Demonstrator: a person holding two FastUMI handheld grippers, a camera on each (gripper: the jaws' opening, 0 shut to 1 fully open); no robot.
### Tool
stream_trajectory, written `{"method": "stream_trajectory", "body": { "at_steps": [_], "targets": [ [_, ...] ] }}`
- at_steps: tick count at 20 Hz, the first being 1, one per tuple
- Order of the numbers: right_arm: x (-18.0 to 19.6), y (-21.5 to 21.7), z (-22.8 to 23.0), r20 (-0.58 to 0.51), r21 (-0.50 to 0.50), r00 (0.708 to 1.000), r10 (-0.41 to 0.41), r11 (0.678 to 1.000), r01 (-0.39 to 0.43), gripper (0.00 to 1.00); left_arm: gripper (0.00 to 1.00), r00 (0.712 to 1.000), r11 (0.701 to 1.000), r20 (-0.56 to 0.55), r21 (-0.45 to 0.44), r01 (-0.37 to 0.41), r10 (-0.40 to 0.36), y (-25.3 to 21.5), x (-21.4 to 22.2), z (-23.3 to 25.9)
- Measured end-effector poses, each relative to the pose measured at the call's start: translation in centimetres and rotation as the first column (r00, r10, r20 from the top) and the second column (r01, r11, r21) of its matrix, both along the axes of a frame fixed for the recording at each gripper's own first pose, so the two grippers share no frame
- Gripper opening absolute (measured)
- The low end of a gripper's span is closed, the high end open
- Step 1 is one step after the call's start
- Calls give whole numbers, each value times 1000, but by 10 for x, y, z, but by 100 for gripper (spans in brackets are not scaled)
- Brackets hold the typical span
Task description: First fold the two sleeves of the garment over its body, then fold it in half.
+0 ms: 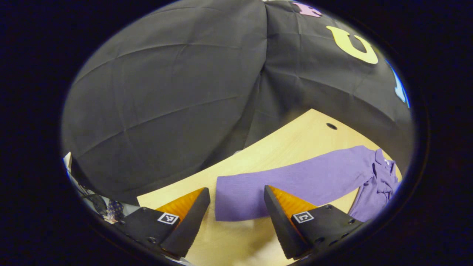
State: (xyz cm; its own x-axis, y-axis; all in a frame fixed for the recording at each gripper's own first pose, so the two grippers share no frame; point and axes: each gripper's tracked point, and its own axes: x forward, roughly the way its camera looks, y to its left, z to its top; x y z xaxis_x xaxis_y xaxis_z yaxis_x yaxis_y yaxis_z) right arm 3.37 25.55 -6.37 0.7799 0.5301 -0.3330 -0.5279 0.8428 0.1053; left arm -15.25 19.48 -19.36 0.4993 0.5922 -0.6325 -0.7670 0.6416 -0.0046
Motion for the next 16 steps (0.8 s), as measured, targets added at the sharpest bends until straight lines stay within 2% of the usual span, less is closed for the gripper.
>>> {"method": "stream_trajectory", "body": {
  "at_steps": [4,8,10,12,16],
  "targets": [
    [-1,-20,-2,-3,-4,999,-42,999,42,96,94,1000,1000,-8,-3,8,-8,-3,2,-3],
    [-4,-20,-7,-27,20,998,-49,999,49,96,96,999,1000,-44,20,-8,9,1,-3,-5],
    [-6,-18,-8,-39,39,998,-49,998,51,96,81,998,999,-67,38,2,0,7,-3,-6],
    [-8,-18,-8,-45,50,998,-51,997,53,97,77,998,999,-55,28,15,-14,3,-2,-5],
    [-14,-27,-10,-45,54,997,-65,996,67,96,42,997,998,-47,14,58,-57,-5,7,-6]
  ]
}}
